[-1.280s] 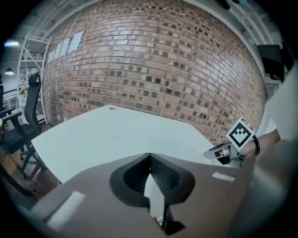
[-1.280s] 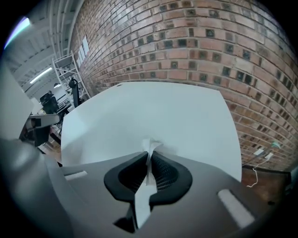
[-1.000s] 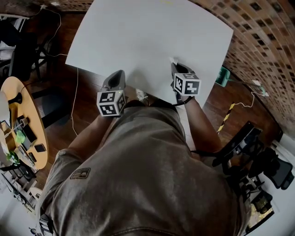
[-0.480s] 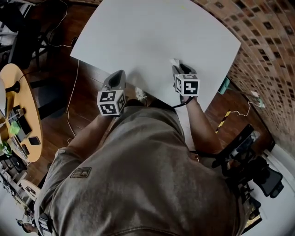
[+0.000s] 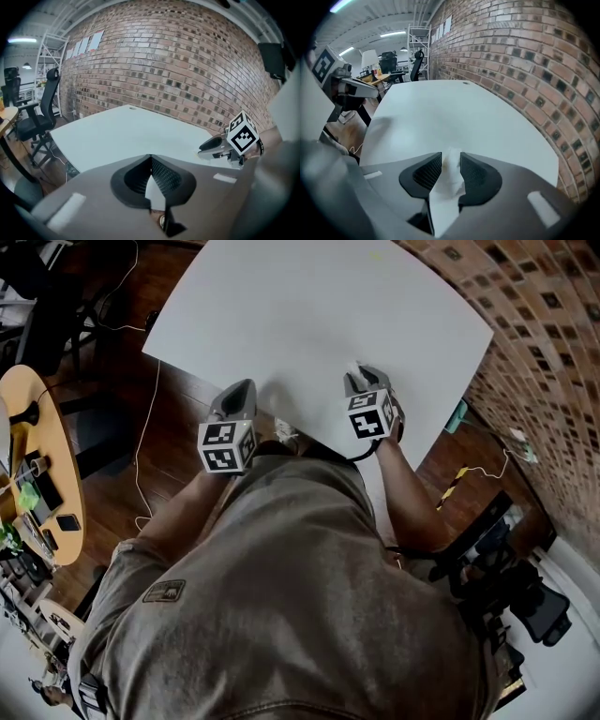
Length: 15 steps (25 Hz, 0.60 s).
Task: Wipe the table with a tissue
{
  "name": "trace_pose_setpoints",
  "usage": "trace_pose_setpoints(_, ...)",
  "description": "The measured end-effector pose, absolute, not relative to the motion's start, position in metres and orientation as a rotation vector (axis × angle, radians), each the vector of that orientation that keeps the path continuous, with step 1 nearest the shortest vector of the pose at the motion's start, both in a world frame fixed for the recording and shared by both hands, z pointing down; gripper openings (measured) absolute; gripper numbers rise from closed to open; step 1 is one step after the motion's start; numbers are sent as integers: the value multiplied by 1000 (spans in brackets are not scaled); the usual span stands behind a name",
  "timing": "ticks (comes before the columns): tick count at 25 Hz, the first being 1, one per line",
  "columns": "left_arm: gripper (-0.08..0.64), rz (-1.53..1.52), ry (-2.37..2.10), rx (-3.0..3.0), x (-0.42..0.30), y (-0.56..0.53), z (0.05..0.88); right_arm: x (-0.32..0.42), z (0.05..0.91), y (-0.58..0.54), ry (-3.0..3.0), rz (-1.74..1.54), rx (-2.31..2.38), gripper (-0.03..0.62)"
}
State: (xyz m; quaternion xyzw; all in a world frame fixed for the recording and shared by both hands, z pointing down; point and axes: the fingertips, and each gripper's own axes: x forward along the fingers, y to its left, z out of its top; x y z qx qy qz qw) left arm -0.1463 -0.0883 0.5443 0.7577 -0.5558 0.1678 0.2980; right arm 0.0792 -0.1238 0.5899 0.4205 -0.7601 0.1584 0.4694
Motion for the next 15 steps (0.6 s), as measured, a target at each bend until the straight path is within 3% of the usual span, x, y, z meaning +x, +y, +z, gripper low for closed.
trace_pose_setpoints(4,2,451,-1486,1996,-150,-90,547,89,598,-126,-1839,430,1044,128)
trace_pose_setpoints(7,2,450,-1493,1985,-149,-90,549,92,597,-130,-1834,422,1060,63)
trace_pose_setpoints(15,2,442,-1529,1950,-161,-89,548,63,598,-145,-1904,443,1049,51)
